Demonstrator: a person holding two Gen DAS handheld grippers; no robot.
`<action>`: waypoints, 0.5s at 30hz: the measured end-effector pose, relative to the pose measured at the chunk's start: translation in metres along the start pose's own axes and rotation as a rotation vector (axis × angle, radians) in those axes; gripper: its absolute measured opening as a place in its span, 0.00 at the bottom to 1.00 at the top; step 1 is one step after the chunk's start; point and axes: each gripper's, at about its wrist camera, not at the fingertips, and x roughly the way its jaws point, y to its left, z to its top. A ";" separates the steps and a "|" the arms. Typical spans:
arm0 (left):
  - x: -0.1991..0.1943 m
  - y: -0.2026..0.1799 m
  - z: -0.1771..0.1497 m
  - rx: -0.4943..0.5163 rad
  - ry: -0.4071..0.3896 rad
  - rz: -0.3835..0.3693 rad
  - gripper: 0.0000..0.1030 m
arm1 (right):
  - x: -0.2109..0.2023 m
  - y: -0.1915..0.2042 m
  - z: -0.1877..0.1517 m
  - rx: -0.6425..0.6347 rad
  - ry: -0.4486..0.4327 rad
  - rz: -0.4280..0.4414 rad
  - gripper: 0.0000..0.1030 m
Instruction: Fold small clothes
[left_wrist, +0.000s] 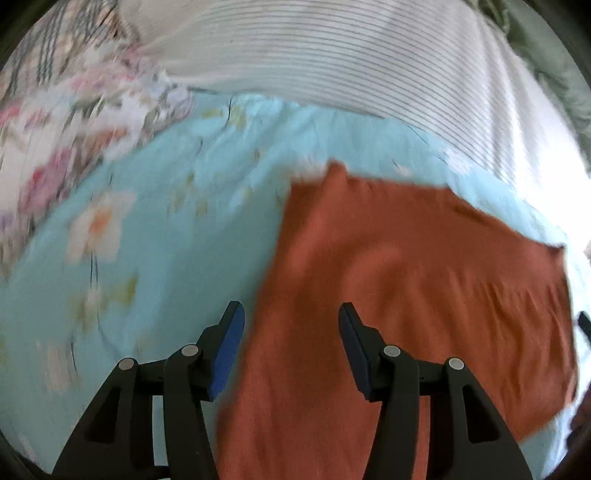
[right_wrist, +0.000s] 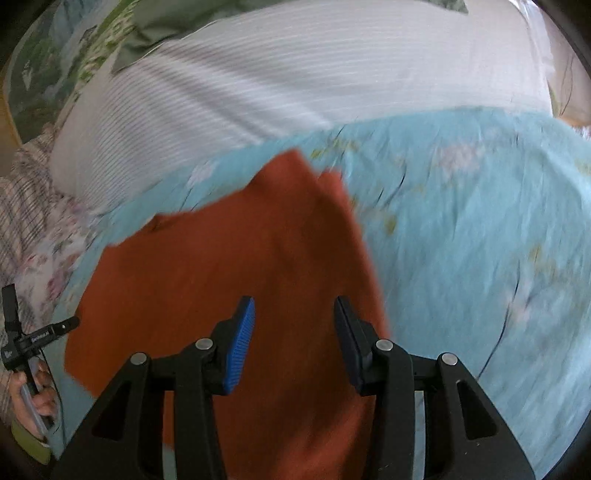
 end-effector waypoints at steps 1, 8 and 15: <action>-0.003 -0.003 -0.008 -0.012 0.002 -0.021 0.53 | -0.002 0.005 -0.009 0.004 0.006 0.020 0.45; -0.054 0.001 -0.077 -0.139 -0.005 -0.257 0.68 | -0.022 0.033 -0.054 0.045 -0.013 0.124 0.47; -0.053 0.006 -0.121 -0.268 0.042 -0.340 0.68 | -0.031 0.043 -0.080 0.079 -0.006 0.159 0.48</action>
